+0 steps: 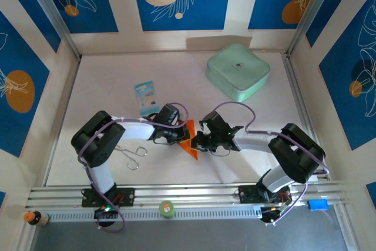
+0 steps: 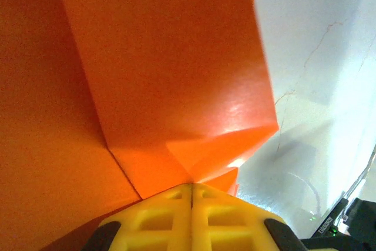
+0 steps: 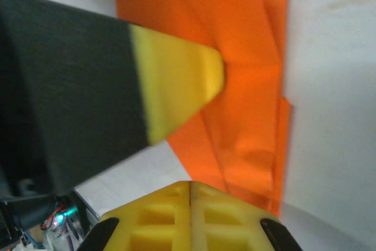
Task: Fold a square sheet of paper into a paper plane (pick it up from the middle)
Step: Fourth fold the wing at the center of the table.
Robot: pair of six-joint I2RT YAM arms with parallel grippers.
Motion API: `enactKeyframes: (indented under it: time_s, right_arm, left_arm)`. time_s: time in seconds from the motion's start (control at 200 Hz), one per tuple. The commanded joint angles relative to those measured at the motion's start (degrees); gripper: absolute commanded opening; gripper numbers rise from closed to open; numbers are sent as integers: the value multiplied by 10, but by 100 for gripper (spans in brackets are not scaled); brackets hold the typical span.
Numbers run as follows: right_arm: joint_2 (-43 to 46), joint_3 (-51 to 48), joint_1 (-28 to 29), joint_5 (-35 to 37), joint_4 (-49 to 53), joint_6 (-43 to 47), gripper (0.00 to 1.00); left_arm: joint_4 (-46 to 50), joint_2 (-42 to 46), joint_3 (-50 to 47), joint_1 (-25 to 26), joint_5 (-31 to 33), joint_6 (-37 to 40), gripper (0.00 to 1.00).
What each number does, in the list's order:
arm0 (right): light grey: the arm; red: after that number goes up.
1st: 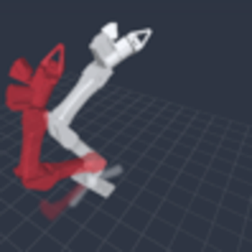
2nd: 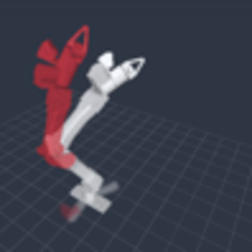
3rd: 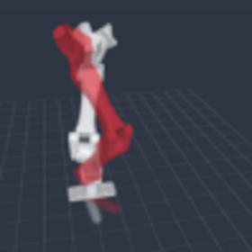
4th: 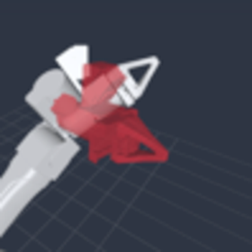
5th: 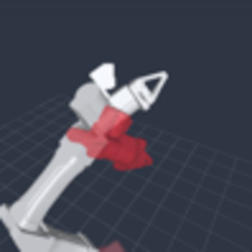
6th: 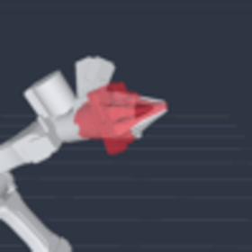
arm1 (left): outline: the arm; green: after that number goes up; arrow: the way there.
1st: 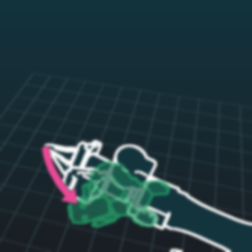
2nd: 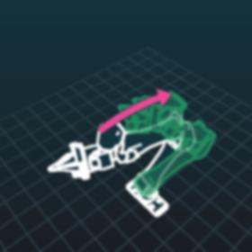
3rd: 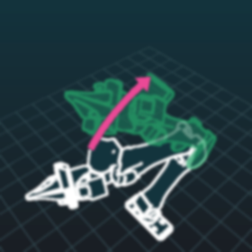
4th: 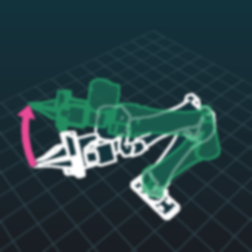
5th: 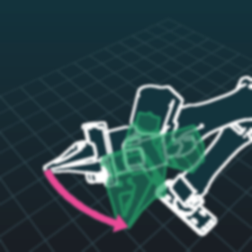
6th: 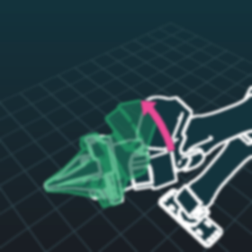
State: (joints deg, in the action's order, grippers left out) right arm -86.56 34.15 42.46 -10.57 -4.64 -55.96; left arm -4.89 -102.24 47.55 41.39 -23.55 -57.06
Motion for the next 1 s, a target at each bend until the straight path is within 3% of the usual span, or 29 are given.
enactKeyframes:
  time_s: [0.0, 0.335, 0.535, 0.995]
  right_arm:
    - [-18, 28, -4, -10, 13, 4, 1]
    - [-63, -10, -4, 39, 29, -17, 0]
    - [-50, -55, -6, 38, 35, -14, 0]
    - [-68, -41, -13, 9, 60, 29, 0]
  left_arm:
    - [35, -20, 1, -3, 29, 3, 1]
    - [22, -19, -1, -4, 25, 2, 1]
    - [22, -19, 4, -10, 24, 5, 2]
    - [24, -48, 52, -58, 22, 25, 2]
